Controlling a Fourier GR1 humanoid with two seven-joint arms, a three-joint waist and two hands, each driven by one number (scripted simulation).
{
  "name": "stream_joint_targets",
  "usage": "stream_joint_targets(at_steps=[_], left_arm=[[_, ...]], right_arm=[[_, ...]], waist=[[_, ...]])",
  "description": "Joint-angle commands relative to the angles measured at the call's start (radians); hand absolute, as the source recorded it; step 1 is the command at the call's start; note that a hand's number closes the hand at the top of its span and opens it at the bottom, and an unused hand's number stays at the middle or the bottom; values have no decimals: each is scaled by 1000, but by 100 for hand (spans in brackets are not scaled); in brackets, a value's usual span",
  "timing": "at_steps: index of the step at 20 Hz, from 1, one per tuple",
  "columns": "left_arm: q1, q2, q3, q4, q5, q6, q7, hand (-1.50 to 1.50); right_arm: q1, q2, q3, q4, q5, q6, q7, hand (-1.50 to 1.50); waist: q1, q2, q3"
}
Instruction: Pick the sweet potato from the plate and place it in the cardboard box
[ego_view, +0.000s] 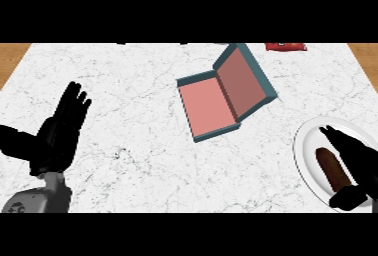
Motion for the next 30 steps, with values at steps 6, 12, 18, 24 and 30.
stream_joint_targets(at_steps=[6, 12, 18, 24, 30], left_arm=[[-41, -25, 25, 48, -5, -8, -17, 0], [31, 15, 35, -64, 17, -54, 35, 0], [14, -29, 23, -4, -13, -32, -9, 0], [-12, -29, -16, -6, -8, -66, -4, 0], [-39, -36, -47, 12, -11, -88, -8, 0]], right_arm=[[24, 27, 0, 69, 76, -78, -89, -150], [-35, -19, 14, 103, 117, -77, -152, 150], [-16, -7, 34, 79, 195, -138, -186, 150], [-140, 378, 397, 4, 320, -117, 57, 150], [-328, 398, 603, 62, 256, -169, 258, 150]], waist=[[-2, 0, 0], [5, -1, 0], [0, 0, 0], [90, 6, -4], [172, 15, -3]])
